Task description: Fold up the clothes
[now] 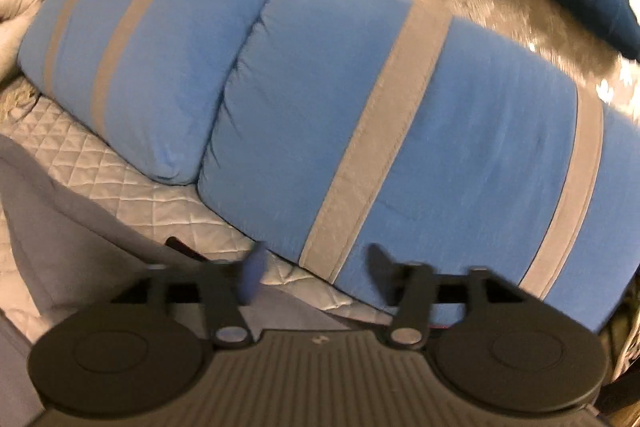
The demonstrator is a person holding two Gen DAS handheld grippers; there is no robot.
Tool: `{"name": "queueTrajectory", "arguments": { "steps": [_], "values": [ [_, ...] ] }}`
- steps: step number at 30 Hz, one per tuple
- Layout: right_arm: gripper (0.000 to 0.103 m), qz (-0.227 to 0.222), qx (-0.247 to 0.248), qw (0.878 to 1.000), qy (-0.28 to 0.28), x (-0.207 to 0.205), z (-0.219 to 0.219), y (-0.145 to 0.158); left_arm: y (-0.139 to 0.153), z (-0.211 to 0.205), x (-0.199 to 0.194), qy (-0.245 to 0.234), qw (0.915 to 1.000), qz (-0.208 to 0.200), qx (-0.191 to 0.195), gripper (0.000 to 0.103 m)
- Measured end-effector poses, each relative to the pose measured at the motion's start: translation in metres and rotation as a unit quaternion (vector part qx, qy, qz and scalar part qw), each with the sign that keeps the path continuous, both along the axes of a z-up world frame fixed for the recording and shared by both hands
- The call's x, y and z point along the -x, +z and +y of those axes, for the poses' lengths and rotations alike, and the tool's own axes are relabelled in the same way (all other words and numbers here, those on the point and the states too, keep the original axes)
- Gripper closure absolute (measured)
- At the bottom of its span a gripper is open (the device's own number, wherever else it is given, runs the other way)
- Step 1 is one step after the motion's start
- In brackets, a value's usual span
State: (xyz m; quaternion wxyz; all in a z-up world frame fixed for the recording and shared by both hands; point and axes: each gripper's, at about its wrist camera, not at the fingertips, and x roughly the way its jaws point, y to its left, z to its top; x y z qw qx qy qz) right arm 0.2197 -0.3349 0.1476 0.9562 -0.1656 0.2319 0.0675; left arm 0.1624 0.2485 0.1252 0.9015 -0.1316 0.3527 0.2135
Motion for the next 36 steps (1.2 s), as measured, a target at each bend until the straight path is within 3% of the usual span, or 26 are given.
{"name": "queueTrajectory", "arguments": {
  "steps": [1, 2, 5, 8, 12, 16, 22, 25, 30, 31, 32, 33, 36],
  "values": [
    [0.026, 0.001, 0.007, 1.0, -0.008, -0.007, 0.005, -0.004, -0.004, 0.003, -0.005, 0.002, 1.0, 0.001, 0.0, 0.096],
    [0.025, 0.002, 0.013, 1.0, -0.015, -0.013, 0.009, -0.007, -0.007, 0.005, -0.008, 0.003, 1.0, 0.001, 0.0, 0.084],
    [0.021, 0.011, 0.011, 1.0, -0.012, 0.004, 0.001, -0.012, -0.008, 0.004, -0.001, 0.0, 0.9999, -0.015, 0.002, 0.063],
    [0.02, 0.024, 0.003, 1.0, -0.011, 0.031, -0.006, -0.018, -0.007, -0.004, 0.008, -0.023, 0.9995, -0.022, -0.006, 0.059],
    [0.018, 0.035, -0.013, 0.999, -0.005, 0.071, -0.006, -0.024, -0.011, -0.016, 0.015, -0.044, 0.999, -0.003, -0.006, 0.054],
    [0.016, 0.044, -0.027, 0.999, 0.015, 0.106, 0.01, -0.027, -0.026, -0.014, 0.018, -0.041, 0.9968, 0.007, 0.068, 0.054],
    [0.013, 0.049, -0.052, 0.996, 0.046, 0.148, 0.037, -0.032, -0.063, -0.001, 0.015, -0.01, 0.9818, 0.007, 0.19, 0.054],
    [0.012, 0.045, -0.07, 0.995, 0.056, 0.163, 0.049, -0.033, -0.084, 0.007, 0.015, 0.016, 0.9689, 0.001, 0.247, 0.054],
    [0.011, 0.052, -0.098, 0.992, 0.062, 0.174, 0.057, -0.035, -0.102, 0.02, 0.019, 0.05, 0.9447, -0.063, 0.318, 0.056],
    [0.011, 0.055, -0.1, 0.992, 0.062, 0.175, 0.058, -0.037, -0.103, 0.023, 0.017, 0.055, 0.9402, -0.07, 0.329, 0.061],
    [0.011, 0.057, -0.099, 0.992, 0.061, 0.176, 0.058, -0.038, -0.105, 0.025, 0.016, 0.062, 0.9359, -0.075, 0.339, 0.087],
    [0.011, 0.059, -0.098, 0.992, 0.06, 0.176, 0.058, -0.039, -0.104, 0.026, 0.014, 0.07, 0.9336, -0.073, 0.344, 0.1],
    [0.011, 0.065, -0.086, 0.993, 0.05, 0.175, 0.055, -0.045, -0.095, 0.027, 0.012, 0.086, 0.9363, -0.055, 0.336, 0.1]
  ]
}}
